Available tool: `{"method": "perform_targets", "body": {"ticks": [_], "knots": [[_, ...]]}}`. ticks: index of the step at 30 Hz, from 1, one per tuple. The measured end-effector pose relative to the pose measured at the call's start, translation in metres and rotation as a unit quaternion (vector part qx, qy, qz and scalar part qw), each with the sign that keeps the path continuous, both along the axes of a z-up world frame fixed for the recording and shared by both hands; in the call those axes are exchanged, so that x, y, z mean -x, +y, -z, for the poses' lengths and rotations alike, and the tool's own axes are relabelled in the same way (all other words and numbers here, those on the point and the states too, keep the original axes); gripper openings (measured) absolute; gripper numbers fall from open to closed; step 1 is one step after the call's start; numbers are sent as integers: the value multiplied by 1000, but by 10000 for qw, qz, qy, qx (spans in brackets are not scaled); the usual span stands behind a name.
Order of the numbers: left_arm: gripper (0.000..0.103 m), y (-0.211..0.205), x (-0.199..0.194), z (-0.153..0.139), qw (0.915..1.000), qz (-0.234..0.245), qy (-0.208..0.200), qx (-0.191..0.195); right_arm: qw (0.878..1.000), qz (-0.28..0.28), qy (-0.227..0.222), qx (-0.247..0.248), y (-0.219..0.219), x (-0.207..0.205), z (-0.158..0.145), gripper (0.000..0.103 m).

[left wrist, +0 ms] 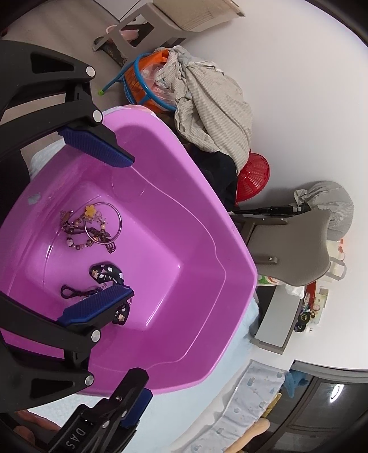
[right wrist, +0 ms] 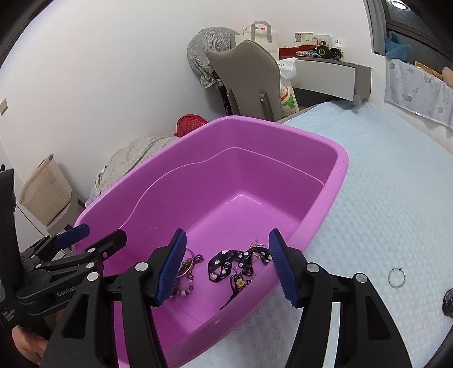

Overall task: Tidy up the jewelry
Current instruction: 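Move both open tools back over the silver ring and black watch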

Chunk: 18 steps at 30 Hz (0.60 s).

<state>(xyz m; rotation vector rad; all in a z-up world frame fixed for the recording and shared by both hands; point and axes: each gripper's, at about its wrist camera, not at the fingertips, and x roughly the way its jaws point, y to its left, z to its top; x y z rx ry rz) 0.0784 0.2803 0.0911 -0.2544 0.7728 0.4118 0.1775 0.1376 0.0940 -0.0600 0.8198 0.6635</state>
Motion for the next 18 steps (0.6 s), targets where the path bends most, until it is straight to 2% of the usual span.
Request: {"method": "perform_targets", "body": {"ticks": [18], "knots": [[84,-32,27,-20,9994,279,-204,8,9991,188,-132,-364,-40,53,-18,60]]}}
